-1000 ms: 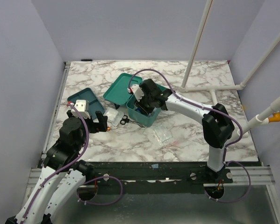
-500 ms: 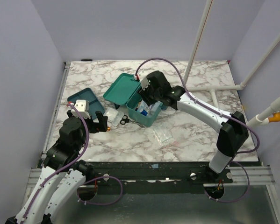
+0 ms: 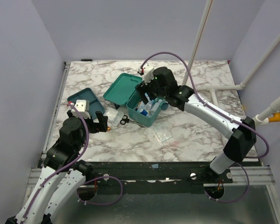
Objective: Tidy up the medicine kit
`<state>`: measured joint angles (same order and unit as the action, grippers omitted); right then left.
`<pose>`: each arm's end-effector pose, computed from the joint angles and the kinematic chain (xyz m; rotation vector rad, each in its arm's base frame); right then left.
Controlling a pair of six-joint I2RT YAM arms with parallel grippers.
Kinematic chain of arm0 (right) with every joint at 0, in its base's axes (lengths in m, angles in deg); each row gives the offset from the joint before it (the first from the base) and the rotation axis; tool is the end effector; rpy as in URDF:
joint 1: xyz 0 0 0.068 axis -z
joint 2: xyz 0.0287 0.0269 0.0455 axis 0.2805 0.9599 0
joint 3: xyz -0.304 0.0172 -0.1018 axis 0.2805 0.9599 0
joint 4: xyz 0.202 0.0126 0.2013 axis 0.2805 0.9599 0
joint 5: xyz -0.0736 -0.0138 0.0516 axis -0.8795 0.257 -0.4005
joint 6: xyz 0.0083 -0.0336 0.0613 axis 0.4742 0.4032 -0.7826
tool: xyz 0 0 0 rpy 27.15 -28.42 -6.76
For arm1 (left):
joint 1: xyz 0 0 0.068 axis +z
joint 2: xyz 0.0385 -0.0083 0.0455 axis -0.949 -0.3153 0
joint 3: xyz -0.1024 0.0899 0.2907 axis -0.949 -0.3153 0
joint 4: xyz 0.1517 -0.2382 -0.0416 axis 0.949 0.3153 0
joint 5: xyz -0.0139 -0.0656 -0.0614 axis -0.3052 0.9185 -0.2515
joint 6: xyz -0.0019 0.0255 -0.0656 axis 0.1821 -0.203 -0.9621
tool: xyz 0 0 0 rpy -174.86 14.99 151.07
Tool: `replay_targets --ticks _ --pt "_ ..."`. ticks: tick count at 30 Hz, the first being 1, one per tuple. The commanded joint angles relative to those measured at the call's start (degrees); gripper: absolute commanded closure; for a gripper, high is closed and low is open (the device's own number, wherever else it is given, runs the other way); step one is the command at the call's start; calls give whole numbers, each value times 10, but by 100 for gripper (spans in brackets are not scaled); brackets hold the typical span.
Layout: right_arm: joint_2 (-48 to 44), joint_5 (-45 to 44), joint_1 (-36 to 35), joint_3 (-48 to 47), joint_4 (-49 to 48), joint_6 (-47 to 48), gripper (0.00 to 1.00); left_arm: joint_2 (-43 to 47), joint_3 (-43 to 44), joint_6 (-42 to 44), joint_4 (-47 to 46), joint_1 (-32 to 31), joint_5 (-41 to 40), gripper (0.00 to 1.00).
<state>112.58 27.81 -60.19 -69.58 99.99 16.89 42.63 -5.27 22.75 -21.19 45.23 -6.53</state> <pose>0.3130 0.2963 0.3794 -0.8689 1.9107 0.3262 0.0989 -0.0348 0.3431 -0.0256 1.8711 -0.3346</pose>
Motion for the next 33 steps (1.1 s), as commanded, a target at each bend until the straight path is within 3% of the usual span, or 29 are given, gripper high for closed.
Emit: replay_targets --ticks 1,6,18,28,33 --pt "-36 95 -21 -11 9 3 21 1 4 3 -4 -2 11 1" --pt "-23 69 -77 -10 19 32 22 -2 5 2 -5 -1 11 2" --pt "59 113 -136 -20 -24 0 35 -12 6 -29 0 10 -51 1" --pt "171 127 -153 -91 -24 -25 39 -19 12 -137 42 14 -271 1" --pt "228 98 -166 -144 -5 -28 39 -19 21 -174 70 15 -328 1"
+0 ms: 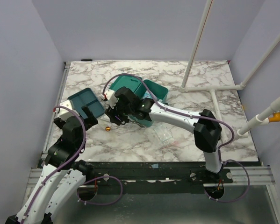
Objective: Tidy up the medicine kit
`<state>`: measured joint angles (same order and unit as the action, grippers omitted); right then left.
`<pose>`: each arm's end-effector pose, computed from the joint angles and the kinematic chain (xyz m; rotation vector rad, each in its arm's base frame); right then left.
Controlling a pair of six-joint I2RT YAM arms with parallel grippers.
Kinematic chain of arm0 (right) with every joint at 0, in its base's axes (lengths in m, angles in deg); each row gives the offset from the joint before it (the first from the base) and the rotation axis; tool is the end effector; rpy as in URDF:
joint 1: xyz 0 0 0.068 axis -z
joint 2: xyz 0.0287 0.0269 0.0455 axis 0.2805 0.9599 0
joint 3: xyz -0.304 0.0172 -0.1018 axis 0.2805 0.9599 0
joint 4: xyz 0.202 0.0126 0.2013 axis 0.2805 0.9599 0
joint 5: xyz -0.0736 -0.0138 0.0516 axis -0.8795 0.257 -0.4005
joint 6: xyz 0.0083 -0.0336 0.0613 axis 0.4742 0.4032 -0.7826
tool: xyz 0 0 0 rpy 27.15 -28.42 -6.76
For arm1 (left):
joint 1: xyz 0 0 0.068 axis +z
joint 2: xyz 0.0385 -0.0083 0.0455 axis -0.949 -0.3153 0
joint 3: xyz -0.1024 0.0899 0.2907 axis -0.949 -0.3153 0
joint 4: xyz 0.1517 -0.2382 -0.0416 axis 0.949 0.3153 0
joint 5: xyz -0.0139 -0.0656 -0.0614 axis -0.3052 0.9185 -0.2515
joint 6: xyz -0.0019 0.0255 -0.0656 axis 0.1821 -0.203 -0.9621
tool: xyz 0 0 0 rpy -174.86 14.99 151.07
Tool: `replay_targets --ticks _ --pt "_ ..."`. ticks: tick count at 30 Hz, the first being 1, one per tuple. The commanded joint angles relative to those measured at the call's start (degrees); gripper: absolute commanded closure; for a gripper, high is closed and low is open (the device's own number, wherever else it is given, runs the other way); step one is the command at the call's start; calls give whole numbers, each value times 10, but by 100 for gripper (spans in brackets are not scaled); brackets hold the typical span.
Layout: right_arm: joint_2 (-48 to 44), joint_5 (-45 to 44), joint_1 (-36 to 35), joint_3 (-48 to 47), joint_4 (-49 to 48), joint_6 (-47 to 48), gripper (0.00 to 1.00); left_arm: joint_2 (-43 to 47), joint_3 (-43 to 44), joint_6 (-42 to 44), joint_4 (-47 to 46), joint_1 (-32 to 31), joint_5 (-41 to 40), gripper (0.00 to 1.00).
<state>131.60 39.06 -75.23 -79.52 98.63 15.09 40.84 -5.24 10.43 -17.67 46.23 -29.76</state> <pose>0.2623 0.4504 0.2974 -1.2837 1.9010 0.6529 0.1045 -0.0121 0.3367 -0.4876 1.8169 -0.0550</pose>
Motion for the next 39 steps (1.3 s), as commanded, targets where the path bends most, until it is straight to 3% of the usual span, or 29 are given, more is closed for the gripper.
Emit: replay_targets --ticks 1,13,32,36,39 --pt "52 -23 -17 -56 13 -12 39 -2 22 -52 36 5 -98 1" --pt "176 -97 -24 -160 45 -35 40 3 36 -115 89 5 -173 1" --pt "250 -161 -24 -201 34 -37 34 4 31 -109 79 5 -164 1" --pt "262 -172 -24 -204 34 -33 36 5 28 -105 75 5 -159 2" --pt "265 -175 -24 -201 35 -30 43 4 28 -105 75 5 -158 2"
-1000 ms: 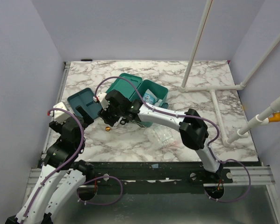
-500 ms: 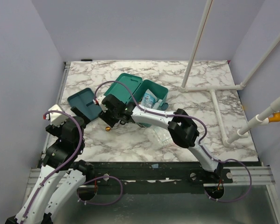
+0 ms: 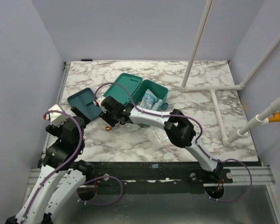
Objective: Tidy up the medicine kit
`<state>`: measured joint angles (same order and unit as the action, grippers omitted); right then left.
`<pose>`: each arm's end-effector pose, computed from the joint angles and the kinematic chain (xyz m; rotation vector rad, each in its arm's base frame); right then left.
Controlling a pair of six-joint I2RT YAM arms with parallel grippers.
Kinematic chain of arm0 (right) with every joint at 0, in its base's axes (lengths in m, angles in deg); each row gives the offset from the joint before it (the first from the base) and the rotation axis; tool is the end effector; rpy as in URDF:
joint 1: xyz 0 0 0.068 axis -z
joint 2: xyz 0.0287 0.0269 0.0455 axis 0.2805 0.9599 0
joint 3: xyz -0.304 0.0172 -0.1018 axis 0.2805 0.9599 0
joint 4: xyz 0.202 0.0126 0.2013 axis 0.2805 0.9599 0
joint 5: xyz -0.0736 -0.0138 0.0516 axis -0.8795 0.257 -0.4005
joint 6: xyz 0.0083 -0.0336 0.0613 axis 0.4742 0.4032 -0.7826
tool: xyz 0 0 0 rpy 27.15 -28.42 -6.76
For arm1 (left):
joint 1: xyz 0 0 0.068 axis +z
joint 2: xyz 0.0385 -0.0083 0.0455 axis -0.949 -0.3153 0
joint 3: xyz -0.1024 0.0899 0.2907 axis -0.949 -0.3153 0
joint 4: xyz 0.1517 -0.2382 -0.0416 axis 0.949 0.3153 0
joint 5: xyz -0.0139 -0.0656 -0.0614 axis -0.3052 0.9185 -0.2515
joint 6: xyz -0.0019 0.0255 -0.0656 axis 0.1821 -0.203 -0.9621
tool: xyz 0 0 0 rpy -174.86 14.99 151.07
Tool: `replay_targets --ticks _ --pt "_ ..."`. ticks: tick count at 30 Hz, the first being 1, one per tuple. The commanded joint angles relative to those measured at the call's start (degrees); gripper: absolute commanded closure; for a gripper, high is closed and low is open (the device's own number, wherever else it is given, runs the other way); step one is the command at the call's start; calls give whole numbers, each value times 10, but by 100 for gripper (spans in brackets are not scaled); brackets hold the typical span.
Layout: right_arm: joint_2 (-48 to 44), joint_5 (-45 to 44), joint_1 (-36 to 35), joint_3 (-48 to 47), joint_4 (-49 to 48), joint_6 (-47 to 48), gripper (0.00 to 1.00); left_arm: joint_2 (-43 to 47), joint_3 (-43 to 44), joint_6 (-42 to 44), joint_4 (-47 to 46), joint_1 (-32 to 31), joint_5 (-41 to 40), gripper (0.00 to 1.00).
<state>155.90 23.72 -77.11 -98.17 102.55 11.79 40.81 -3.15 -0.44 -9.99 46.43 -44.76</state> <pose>0.3046 0.5298 0.1787 -1.1964 2.0821 0.3292 0.0922 0.0062 0.3397 -0.7693 1.7045 0.1182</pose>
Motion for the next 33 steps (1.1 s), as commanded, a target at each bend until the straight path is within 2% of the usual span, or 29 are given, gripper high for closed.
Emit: replay_targets --ticks 1,12,19,33 --pt "22 -22 -5 -13 -4 4 46 4 6 4 -2 3 -7 2" --pt "8 -13 -6 9 -7 9 99 6 4 9 -6 3 -1 2" --pt "-39 33 -11 40 -27 -4 99 5 5 9 -4 3 -6 1" --pt "-198 124 -12 153 -74 -53 99 1 13 -9 17 3 -25 1"
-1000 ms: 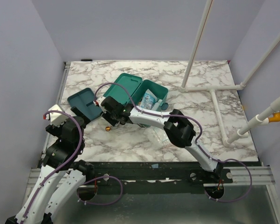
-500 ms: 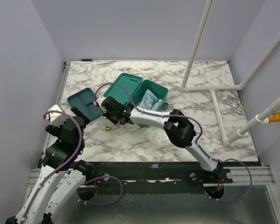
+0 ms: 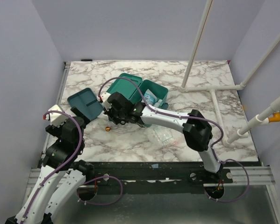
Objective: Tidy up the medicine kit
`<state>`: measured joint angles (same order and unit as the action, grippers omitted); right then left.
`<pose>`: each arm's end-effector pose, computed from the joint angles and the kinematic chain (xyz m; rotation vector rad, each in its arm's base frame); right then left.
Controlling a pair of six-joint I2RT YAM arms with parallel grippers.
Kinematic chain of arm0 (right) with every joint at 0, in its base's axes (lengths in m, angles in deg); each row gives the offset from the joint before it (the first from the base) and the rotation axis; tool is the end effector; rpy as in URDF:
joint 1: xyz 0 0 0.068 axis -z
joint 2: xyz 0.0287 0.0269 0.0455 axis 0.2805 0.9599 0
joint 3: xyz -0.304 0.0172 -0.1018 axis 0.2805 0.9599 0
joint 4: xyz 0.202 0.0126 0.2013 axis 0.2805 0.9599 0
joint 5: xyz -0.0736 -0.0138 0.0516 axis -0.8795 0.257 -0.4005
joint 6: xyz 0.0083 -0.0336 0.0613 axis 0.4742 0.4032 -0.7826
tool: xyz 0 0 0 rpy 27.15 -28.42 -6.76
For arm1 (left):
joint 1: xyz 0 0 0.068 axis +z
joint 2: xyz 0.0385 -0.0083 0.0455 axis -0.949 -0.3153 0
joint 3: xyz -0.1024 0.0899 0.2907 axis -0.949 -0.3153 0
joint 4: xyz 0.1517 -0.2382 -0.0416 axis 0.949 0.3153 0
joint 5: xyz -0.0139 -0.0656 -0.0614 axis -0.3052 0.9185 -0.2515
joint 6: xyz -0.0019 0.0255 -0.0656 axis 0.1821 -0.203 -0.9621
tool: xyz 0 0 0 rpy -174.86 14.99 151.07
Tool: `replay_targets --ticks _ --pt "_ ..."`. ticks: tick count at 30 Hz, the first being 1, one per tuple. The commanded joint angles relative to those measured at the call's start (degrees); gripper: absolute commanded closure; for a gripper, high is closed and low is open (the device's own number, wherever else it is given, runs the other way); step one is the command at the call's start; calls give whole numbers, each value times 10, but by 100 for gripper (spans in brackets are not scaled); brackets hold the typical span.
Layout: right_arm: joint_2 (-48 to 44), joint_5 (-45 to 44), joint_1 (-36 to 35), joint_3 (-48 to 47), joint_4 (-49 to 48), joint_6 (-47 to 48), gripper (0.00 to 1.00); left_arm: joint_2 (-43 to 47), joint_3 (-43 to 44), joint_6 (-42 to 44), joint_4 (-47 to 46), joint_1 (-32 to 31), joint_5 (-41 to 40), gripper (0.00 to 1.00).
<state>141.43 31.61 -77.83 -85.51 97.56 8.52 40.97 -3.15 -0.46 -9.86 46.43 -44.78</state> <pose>0.2680 0.4950 0.2488 -1.1738 2.0181 0.5739 0.0915 0.0065 0.3397 -0.7699 1.7038 0.1179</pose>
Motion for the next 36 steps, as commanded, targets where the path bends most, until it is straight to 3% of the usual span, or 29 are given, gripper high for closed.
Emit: replay_targets --ticks 1,10,16,24,36 --pt "-65 57 -4 36 -24 -23 99 -1 13 -9 15 3 -25 2" --pt "-197 72 -4 128 -50 -28 99 -1 9 0 8 3 -17 2" --pt "-263 -23 -1 168 -49 3 99 2 7 5 2 3 -8 1" --pt "-316 -70 37 198 -39 58 99 5 5 9 0 3 -5 2" --pt "-296 39 174 219 -40 89 99 7 4 9 0 3 -7 2"
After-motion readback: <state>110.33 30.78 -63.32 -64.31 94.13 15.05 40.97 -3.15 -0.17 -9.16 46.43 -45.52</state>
